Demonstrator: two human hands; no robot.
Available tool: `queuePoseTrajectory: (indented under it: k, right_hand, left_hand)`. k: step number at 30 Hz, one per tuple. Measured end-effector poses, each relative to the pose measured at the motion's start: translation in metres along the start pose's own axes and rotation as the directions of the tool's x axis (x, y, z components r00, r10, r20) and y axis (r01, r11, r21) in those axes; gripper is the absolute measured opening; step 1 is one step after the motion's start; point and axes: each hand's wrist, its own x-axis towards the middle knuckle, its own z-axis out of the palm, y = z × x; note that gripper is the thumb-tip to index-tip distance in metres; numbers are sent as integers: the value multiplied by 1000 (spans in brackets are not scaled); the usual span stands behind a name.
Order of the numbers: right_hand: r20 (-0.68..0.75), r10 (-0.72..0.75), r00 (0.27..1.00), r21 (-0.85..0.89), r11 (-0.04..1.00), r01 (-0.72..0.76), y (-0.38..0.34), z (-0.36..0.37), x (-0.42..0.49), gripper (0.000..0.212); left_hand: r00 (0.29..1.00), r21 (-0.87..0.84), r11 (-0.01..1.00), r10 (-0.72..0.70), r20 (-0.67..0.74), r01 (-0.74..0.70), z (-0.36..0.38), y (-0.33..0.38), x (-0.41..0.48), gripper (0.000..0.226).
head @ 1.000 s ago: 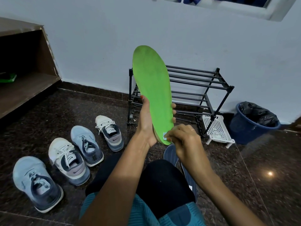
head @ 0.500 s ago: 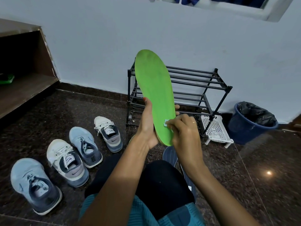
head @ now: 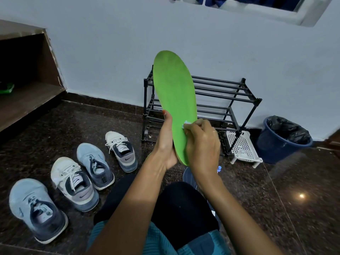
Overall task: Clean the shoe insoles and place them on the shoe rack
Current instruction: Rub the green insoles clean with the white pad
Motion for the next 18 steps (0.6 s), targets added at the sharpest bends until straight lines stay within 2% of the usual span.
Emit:
queuePoseTrajectory:
  k: [4,6,9,14,18]
  right_hand:
    - [167,-15,986,188,982,-17,-3,-10,-14,27]
    - [202,-24,979,245,969,-27,-2,-14,-15,25]
    - [183,-20,983,248,968,-27,5,-15,-7,19]
    - [94,20,995,126,992,-32,8,-12,3,18]
    - [134,-15,991,285,958,-24,2,-10,-3,17]
  left_hand:
    - [1000,16,1000,-1,-2,1,-1,2,0,83]
    - [1000,15,1000,5,-1,-5,1,2,0,87]
    - [999,-23,1000,7,36,-6,4,0,-1,88]
    - [999,-3,999,35,36,-35,4,-4,1,74]
    - [999,41,999,22,35,-24,0,-2,3,88]
